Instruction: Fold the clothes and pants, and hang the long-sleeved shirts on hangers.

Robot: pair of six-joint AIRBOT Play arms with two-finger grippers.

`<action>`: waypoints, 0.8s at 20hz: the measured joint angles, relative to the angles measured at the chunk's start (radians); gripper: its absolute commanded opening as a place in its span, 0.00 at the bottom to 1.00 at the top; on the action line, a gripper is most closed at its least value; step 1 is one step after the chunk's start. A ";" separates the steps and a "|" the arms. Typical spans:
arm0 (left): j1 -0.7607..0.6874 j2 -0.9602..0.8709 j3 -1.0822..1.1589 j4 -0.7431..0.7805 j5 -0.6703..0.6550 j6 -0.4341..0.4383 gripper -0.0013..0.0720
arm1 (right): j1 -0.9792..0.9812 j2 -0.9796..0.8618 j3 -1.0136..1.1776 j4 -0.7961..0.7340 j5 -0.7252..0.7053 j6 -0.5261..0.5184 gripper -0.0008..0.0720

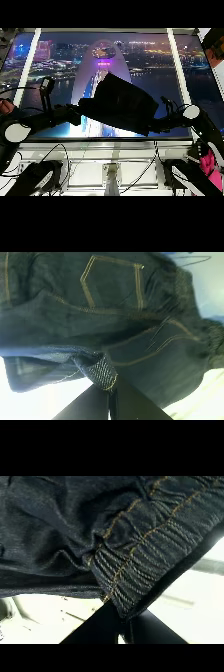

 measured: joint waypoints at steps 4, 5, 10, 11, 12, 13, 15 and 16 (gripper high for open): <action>-0.001 -0.116 0.075 -0.035 0.057 -0.002 0.03 | 0.000 0.011 0.022 0.039 -0.042 0.039 0.03; -0.001 -0.170 0.119 -0.037 0.066 -0.002 0.03 | 0.000 0.013 0.038 0.043 -0.062 0.055 0.03; -0.004 -0.566 0.484 -0.053 0.097 0.006 0.03 | 0.000 0.010 0.087 0.006 -0.264 0.219 0.03; -0.005 -0.649 0.560 -0.055 0.097 0.007 0.03 | 0.000 0.005 0.091 -0.024 -0.318 0.272 0.03; -0.007 -0.727 0.629 -0.057 0.103 0.009 0.03 | 0.000 -0.004 0.093 -0.056 -0.370 0.324 0.03; -0.010 -0.808 0.696 -0.060 0.110 0.009 0.03 | 0.000 -0.016 0.095 -0.086 -0.425 0.375 0.03; -0.015 -0.937 0.785 -0.066 0.139 0.009 0.03 | 0.000 -0.052 0.098 -0.125 -0.536 0.454 0.03; -0.019 -0.992 0.815 -0.074 0.159 0.009 0.03 | 0.000 -0.074 0.098 -0.137 -0.588 0.485 0.03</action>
